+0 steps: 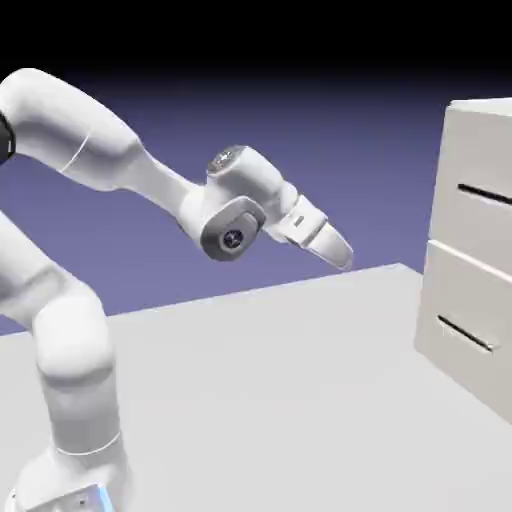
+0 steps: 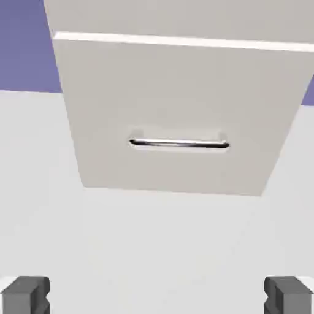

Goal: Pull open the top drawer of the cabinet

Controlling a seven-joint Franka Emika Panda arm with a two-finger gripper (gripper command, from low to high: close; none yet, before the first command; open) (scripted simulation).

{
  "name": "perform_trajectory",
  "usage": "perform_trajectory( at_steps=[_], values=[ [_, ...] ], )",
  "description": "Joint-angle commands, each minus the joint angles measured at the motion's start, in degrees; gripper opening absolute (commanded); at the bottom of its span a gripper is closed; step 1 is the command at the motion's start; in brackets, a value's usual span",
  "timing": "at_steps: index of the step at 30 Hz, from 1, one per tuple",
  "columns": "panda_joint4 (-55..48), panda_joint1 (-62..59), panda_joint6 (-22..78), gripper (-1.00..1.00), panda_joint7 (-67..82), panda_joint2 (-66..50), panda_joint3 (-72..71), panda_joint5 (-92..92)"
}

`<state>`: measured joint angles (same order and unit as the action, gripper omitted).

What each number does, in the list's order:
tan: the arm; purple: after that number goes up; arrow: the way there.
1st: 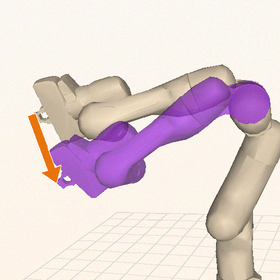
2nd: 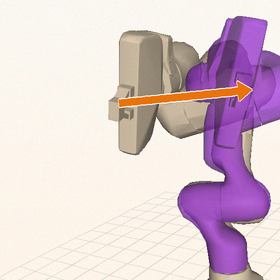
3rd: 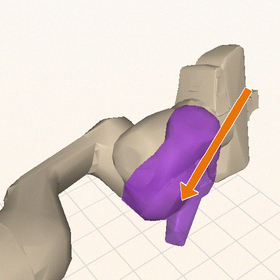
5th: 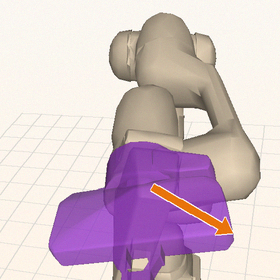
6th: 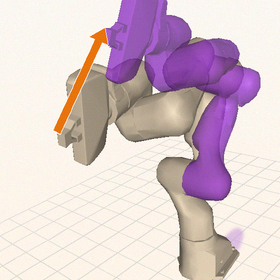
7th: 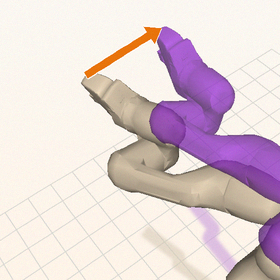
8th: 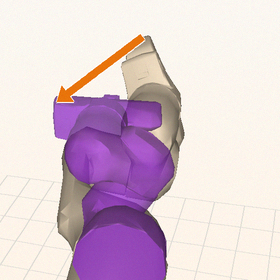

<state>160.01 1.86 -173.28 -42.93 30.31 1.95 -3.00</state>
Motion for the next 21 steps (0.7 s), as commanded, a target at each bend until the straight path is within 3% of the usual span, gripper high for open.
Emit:
perform_trajectory(
  at_steps=[1, 21],
  values=[
    [-0.8, 1.0, 0.6, 0.00, -0.4, -1.9, 1.6, -2.5],
    [-17.2, 20.3, 12.6, 0.00, -8.2, -40.8, 33.9, -52.3]
  ],
)
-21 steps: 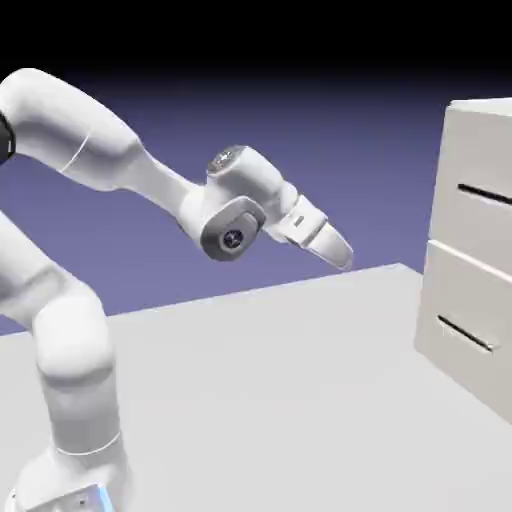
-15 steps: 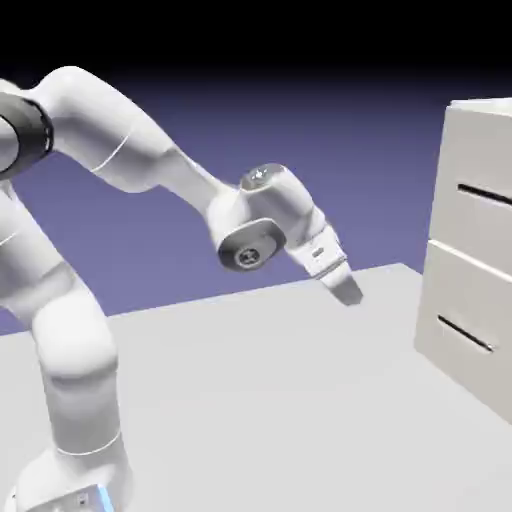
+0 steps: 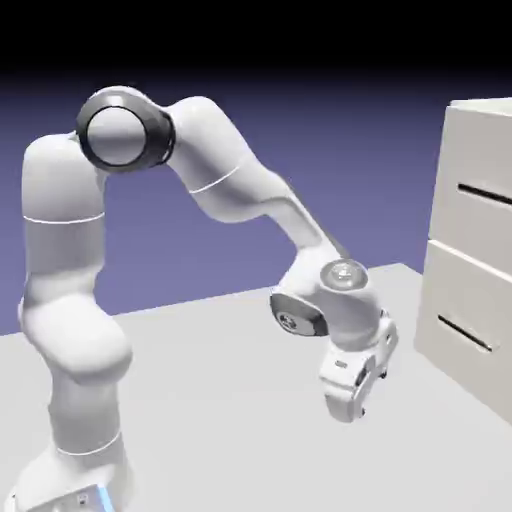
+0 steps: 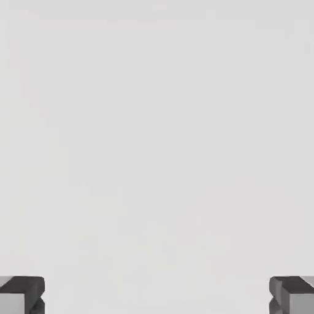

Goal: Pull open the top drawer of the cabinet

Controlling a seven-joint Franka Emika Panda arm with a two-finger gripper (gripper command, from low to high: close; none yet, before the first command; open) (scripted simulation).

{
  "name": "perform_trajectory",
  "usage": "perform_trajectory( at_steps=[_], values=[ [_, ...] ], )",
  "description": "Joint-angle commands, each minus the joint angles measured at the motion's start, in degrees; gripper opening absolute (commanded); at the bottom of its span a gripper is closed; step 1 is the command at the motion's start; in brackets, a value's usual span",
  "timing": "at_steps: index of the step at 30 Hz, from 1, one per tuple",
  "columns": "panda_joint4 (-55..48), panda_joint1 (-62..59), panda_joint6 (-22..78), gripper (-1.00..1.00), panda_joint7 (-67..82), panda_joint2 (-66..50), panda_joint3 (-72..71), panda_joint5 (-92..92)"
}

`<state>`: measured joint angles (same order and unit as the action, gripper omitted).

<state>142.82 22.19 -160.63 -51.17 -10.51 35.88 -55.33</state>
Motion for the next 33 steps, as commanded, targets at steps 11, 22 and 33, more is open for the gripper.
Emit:
perform_trajectory(
  at_steps=[11, 22, 33],
  values=[
    [-9.0, 10.7, 6.6, 0.00, -4.3, -21.4, 17.8, -27.4],
    [-18.0, 21.3, 13.3, 0.00, -8.6, -42.8, 35.5, -54.8],
    [-27.0, 32.0, 19.9, 0.00, -12.9, -64.2, 53.3, -82.2]
  ],
)
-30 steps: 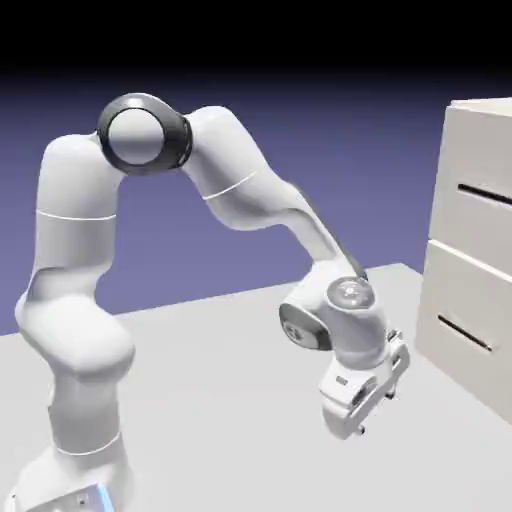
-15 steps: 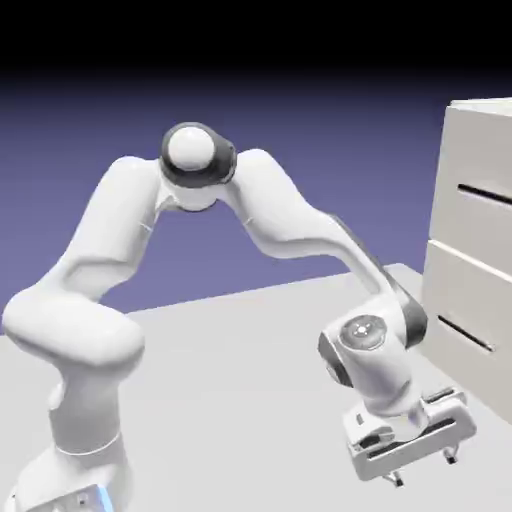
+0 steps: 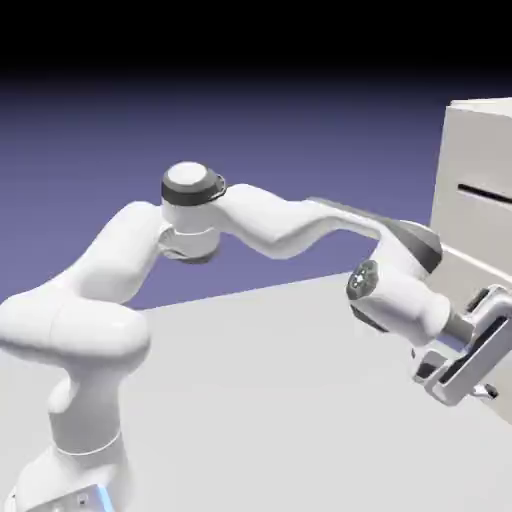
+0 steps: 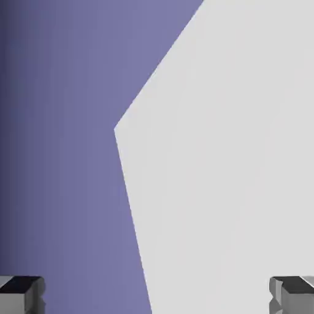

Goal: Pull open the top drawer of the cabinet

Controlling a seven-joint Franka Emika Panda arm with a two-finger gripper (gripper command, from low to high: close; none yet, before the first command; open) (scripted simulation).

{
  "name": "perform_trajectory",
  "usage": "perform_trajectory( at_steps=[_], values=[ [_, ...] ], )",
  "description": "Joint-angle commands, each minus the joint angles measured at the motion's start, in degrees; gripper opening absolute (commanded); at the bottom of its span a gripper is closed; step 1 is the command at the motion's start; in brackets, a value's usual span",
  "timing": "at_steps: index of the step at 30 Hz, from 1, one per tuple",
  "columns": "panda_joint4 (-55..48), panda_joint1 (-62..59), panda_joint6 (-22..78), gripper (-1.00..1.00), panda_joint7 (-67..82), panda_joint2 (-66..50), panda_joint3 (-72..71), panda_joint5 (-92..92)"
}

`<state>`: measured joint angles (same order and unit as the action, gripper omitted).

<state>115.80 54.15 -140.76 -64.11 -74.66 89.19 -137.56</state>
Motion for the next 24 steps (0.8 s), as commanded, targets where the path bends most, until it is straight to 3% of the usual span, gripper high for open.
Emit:
perform_trajectory(
  at_steps=[1, 10, 19, 20, 24],
  values=[
    [-0.8, 1.0, 0.6, 0.00, -0.4, -1.9, 1.6, -2.5],
    [-8.2, 9.7, 6.0, 0.00, -3.9, -19.4, 16.2, -24.9],
    [-21.2, 2.1, 1.0, 0.00, -5.5, -18.8, 16.3, -25.4],
    [-21.2, 2.1, 1.0, -1.00, -5.5, -18.8, 16.3, -25.4],
    [-15.0, 5.8, 3.5, -1.00, -4.8, -19.3, 16.3, -25.5]
  ],
)
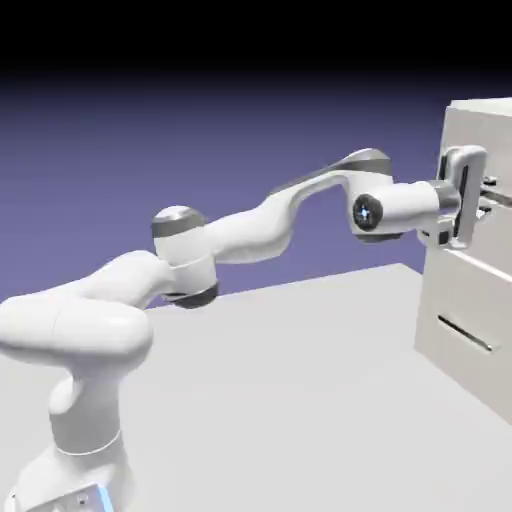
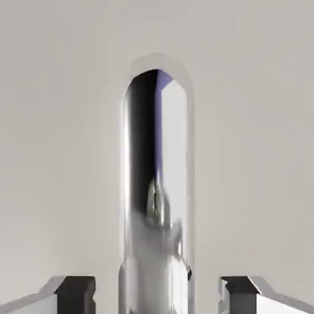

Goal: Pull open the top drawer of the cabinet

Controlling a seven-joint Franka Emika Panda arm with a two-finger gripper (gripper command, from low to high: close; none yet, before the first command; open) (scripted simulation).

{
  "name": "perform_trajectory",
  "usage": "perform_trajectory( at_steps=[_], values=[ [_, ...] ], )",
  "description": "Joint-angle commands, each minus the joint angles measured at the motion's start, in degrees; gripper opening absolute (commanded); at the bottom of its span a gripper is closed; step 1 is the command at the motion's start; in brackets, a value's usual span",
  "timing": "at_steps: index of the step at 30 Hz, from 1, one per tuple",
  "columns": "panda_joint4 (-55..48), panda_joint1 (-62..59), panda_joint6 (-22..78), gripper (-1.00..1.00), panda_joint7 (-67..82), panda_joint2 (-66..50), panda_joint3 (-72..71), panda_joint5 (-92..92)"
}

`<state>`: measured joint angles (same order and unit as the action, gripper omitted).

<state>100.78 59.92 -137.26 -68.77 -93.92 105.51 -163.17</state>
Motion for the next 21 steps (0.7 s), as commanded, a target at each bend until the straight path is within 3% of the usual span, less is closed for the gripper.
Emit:
perform_trajectory(
  at_steps=[1, 21],
  values=[
    [2.1, 1.3, 0.8, -1.00, 0.1, -0.2, 0.0, 0.2],
    [43.6, 29.0, 14.8, -1.00, 3.5, -3.9, 2.9, 4.9]
  ],
)
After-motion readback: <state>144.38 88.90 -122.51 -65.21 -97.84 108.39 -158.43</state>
